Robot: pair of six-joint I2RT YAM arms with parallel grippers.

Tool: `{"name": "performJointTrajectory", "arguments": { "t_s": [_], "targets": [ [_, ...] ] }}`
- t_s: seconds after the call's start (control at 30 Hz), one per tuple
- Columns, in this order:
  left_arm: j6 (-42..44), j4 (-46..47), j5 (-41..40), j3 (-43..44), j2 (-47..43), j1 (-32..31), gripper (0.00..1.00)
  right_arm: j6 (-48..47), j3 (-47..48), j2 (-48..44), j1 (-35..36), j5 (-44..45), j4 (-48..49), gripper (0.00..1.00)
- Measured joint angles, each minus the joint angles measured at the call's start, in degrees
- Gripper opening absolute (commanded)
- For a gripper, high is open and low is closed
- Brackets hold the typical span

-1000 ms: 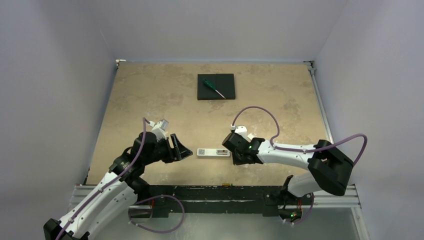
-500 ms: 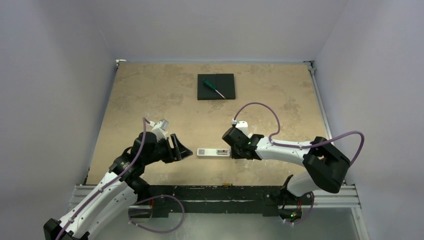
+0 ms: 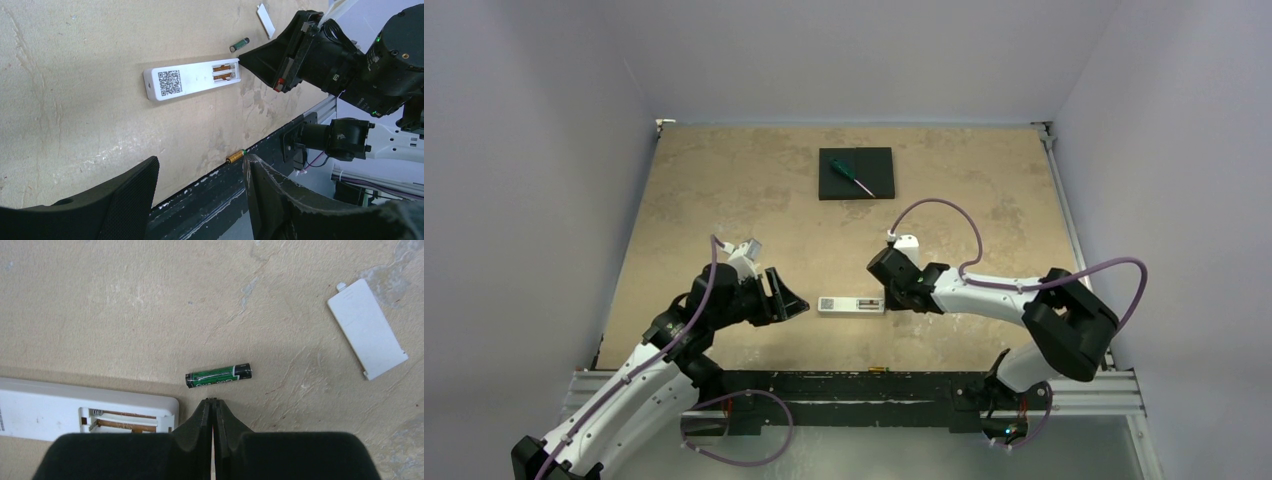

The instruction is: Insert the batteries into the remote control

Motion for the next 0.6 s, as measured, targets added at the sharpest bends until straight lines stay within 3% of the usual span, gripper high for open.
{"name": "performJointTrajectory", "arguments": {
  "t_s": [0.3,0.6],
  "targets": [
    [0.00,0.02,0.00,0.00,0.22,0.00,0.62,-6.12,1.77,-1.86,-0.87,1.62,-1.81,0.39],
    [0.00,0.39,0.09,0.00,0.50,0.00,0.62,-18.14,6.69,-4.44,-2.60,-0.04,-4.68,0.54]
  ]
}}
